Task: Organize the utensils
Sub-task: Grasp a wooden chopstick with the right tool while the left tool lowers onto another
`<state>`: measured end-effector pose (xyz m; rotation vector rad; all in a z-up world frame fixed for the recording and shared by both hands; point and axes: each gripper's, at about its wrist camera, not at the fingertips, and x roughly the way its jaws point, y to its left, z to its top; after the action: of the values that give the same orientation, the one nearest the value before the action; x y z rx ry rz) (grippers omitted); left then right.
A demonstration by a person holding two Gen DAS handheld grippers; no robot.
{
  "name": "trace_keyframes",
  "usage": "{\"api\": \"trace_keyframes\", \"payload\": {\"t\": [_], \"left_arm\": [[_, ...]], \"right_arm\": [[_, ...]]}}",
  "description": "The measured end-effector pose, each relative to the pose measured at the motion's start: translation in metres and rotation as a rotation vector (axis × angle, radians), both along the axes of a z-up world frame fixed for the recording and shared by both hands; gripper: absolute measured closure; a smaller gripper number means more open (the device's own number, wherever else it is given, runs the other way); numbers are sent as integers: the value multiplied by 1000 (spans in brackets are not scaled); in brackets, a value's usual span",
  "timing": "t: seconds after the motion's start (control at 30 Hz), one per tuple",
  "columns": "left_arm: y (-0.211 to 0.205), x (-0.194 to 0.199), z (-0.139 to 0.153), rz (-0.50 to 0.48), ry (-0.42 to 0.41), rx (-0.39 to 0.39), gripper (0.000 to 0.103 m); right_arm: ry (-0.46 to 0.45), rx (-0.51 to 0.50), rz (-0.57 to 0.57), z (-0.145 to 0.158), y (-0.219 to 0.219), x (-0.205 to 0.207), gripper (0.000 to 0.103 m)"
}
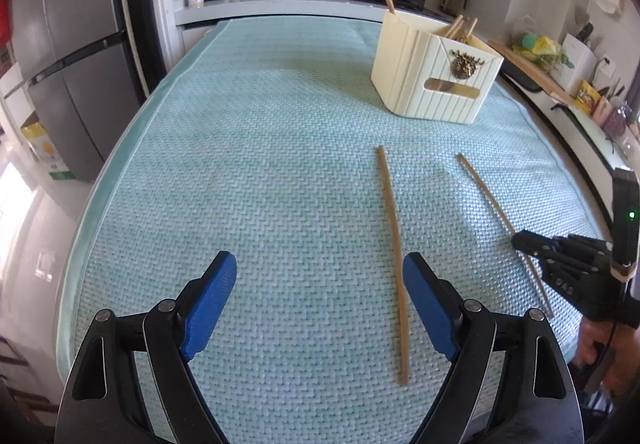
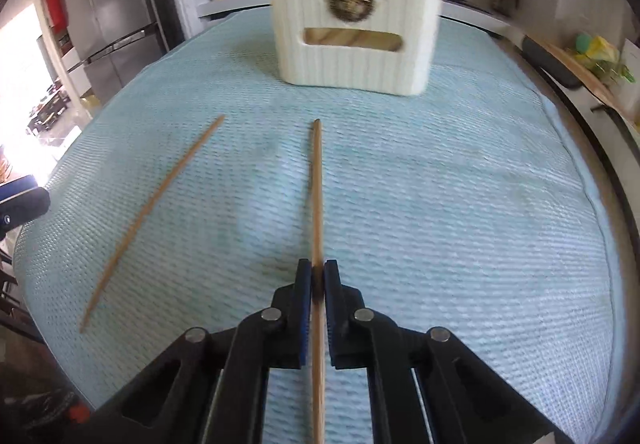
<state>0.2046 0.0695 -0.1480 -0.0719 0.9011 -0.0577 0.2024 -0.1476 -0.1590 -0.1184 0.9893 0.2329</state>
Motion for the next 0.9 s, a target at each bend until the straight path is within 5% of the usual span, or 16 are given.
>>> {"api": "trace_keyframes", "payload": {"t": [0.2,0.37,0.57,0.9], "left_arm": [[-19,6,-12,-59,37,17,17],[-31,24,-26,-106,78,46,17],[-38,59,-49,-127,135,92,23],[-60,126,-45,-175,147,79,42]], "right_arm": [[7,-17,-65,6,-57,-24,95],[19,1,-48,7,-66,-18,71],[23,-38,-1,5,-57,6,72],[76,-8,44,6,-49,91,85]]}}
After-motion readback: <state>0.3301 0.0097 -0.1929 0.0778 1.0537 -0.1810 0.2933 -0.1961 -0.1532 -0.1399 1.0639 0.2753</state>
